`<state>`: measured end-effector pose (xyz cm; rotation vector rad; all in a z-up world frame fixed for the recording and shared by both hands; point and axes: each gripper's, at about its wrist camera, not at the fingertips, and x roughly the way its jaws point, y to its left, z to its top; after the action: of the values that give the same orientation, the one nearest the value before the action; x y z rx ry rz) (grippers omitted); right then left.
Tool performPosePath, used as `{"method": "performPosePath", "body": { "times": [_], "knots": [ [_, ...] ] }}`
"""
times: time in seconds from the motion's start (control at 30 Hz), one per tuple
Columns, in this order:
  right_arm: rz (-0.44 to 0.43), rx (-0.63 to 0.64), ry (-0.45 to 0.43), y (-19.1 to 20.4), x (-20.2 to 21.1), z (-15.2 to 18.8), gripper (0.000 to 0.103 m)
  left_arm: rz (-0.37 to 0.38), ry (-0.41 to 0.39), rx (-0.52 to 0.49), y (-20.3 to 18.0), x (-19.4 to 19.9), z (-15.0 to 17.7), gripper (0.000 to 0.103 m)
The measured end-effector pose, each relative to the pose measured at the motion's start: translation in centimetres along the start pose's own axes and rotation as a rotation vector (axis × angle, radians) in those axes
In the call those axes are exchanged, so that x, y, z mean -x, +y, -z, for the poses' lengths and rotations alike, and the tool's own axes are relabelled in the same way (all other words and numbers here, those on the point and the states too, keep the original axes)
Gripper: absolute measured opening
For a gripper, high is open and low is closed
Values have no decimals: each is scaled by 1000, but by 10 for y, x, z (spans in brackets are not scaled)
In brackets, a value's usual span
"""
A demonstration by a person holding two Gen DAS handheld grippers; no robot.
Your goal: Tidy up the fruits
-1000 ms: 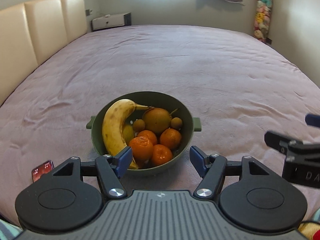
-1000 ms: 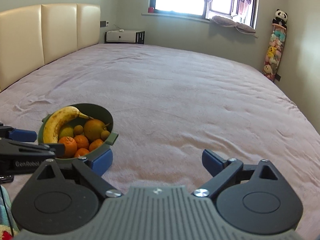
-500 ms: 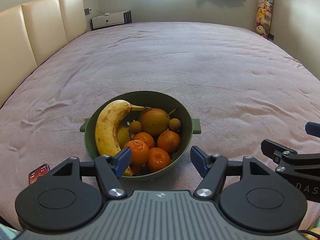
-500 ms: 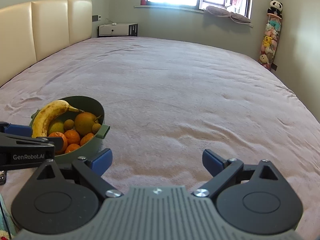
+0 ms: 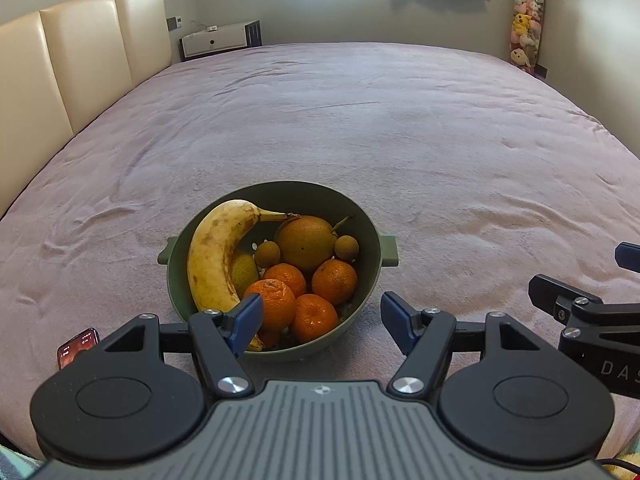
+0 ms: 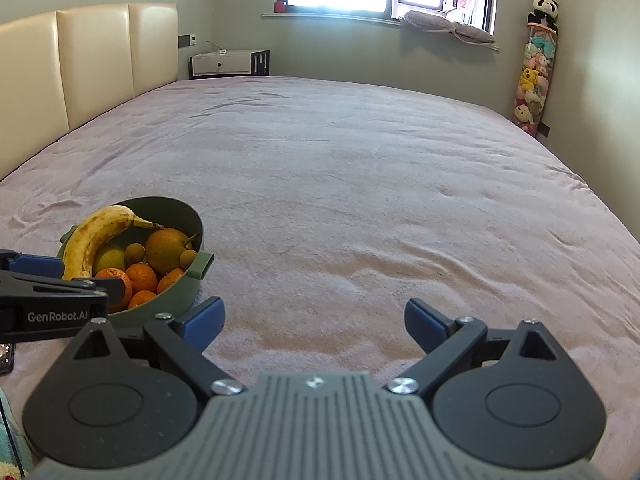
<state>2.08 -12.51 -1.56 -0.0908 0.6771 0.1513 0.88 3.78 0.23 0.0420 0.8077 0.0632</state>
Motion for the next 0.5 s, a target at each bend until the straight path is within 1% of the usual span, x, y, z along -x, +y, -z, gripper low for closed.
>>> {"method": "performPosePath", "body": {
  "times": [0.5],
  "knots": [
    [-3,-7,1,-2,1,0,94,0,-6,0,-1,1,0,79]
  ]
}}
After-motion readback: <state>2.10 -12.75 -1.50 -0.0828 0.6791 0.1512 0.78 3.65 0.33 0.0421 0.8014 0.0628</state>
